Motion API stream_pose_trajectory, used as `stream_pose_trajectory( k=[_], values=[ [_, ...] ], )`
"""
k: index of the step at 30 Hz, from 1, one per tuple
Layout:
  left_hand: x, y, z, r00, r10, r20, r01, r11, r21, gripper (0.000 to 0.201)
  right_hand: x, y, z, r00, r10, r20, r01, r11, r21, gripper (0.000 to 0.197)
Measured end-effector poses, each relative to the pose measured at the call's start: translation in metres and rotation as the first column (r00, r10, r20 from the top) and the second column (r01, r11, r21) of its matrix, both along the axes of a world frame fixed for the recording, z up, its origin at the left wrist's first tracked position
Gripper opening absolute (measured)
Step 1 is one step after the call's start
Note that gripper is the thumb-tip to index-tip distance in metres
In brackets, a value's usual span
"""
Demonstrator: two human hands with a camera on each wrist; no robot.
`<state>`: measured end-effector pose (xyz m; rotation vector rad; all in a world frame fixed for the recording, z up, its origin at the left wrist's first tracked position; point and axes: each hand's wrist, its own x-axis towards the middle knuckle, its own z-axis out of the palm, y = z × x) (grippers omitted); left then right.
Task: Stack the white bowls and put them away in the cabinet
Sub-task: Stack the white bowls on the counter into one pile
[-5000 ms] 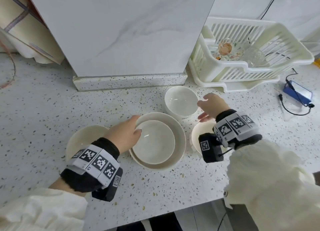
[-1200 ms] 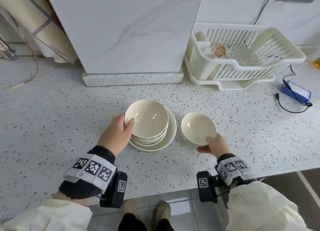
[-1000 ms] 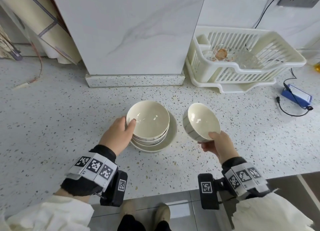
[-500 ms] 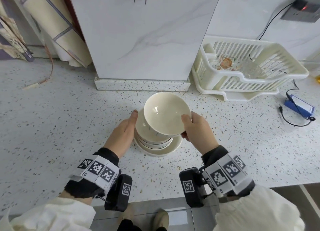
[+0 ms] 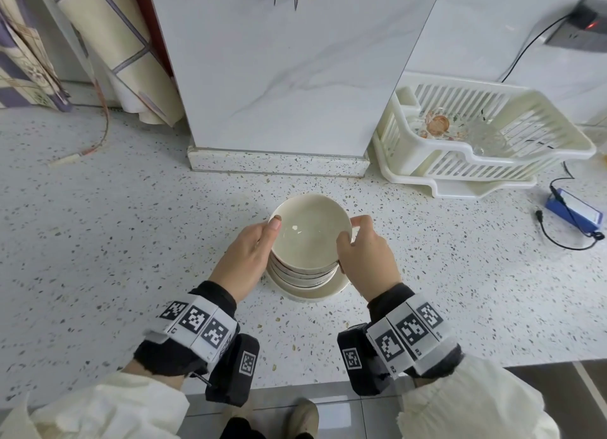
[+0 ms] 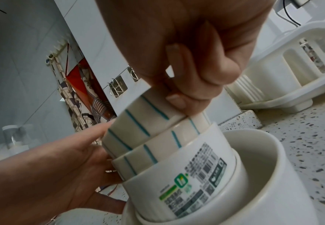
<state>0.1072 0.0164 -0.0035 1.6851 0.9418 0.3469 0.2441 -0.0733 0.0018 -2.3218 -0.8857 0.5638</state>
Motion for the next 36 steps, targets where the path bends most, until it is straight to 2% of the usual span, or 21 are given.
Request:
stream_pose_trajectory(
  k=[3, 7, 8, 10, 13, 16, 18, 20, 23, 24, 27, 29, 30, 33, 36],
  values=[
    [0.002, 0.003, -0.002, 0.999, 0.009, -0.031, -0.010, 1.000, -0.029, 0.028, 0.002, -0.001, -0.003, 0.998, -0.027, -0.057, 0.026, 1.000, -0.017, 0.030],
    [0.005, 0.005, 0.002, 0.998, -0.056, -0.032, 0.052, 0.992, -0.112, 0.028, 0.001, -0.005, -0.005, 0.992, -0.023, -0.126, 0.019, 0.999, -0.033, 0.034],
    [0.005, 0.006, 0.003, 0.997, -0.072, -0.027, 0.069, 0.990, -0.123, 0.031, 0.002, -0.008, -0.005, 0.991, -0.028, -0.133, 0.026, 0.999, -0.019, 0.038],
    [0.005, 0.009, 0.007, 0.995, -0.094, -0.040, 0.086, 0.982, -0.170, 0.048, 0.007, -0.013, -0.008, 0.977, -0.083, -0.198, 0.097, 0.993, 0.064, 0.047],
    [0.005, 0.014, 0.007, 0.991, -0.125, -0.054, 0.108, 0.963, -0.247, 0.058, 0.016, -0.019, -0.014, 0.899, -0.109, -0.424, 0.174, 0.978, 0.117, 0.056],
    [0.007, 0.018, 0.003, 0.986, -0.160, -0.057, 0.137, 0.947, -0.290, 0.062, 0.015, -0.022, -0.021, 0.792, -0.022, -0.610, 0.084, 0.994, 0.074, 0.069],
    [0.009, 0.019, 0.002, 0.985, -0.167, -0.049, 0.142, 0.932, -0.334, 0.070, 0.012, -0.022, -0.024, 0.742, 0.019, -0.670, 0.061, 0.993, 0.096, 0.074],
    [0.010, 0.020, 0.001, 0.977, -0.202, -0.066, 0.157, 0.895, -0.418, 0.075, 0.010, -0.021, -0.028, 0.725, 0.013, -0.689, 0.081, 0.991, 0.104, 0.072],
    [0.013, 0.021, 0.002, 0.979, -0.187, -0.076, 0.125, 0.858, -0.498, 0.057, 0.006, -0.018, -0.034, 0.699, -0.023, -0.715, 0.116, 0.990, 0.081, 0.069],
    [0.015, 0.021, 0.001, 0.982, -0.172, -0.077, 0.110, 0.855, -0.506, 0.057, 0.004, -0.016, -0.035, 0.694, -0.045, -0.719, 0.138, 0.988, 0.071, 0.064],
    [0.016, 0.022, -0.001, 0.978, -0.176, -0.111, 0.098, 0.858, -0.504, 0.078, 0.003, -0.013, -0.036, 0.698, -0.092, -0.710, 0.191, 0.980, 0.060, 0.050],
    [0.017, 0.024, -0.006, 0.978, -0.163, -0.128, 0.074, 0.851, -0.520, 0.090, 0.000, -0.015, -0.036, 0.702, -0.091, -0.706, 0.196, 0.978, 0.068, 0.050],
    [0.018, 0.025, -0.008, 0.980, -0.155, -0.128, 0.066, 0.850, -0.523, 0.089, -0.001, -0.016, -0.036, 0.699, -0.097, -0.709, 0.206, 0.976, 0.070, 0.052],
    [0.021, 0.024, -0.009, 0.983, -0.135, -0.125, 0.053, 0.859, -0.509, 0.061, -0.002, -0.020, -0.043, 0.691, -0.130, -0.711, 0.254, 0.965, 0.071, 0.051],
    [0.024, 0.019, -0.010, 0.980, -0.154, -0.127, 0.069, 0.860, -0.506, 0.057, -0.002, -0.025, -0.047, 0.647, -0.226, -0.728, 0.360, 0.933, 0.030, 0.048]
  ],
)
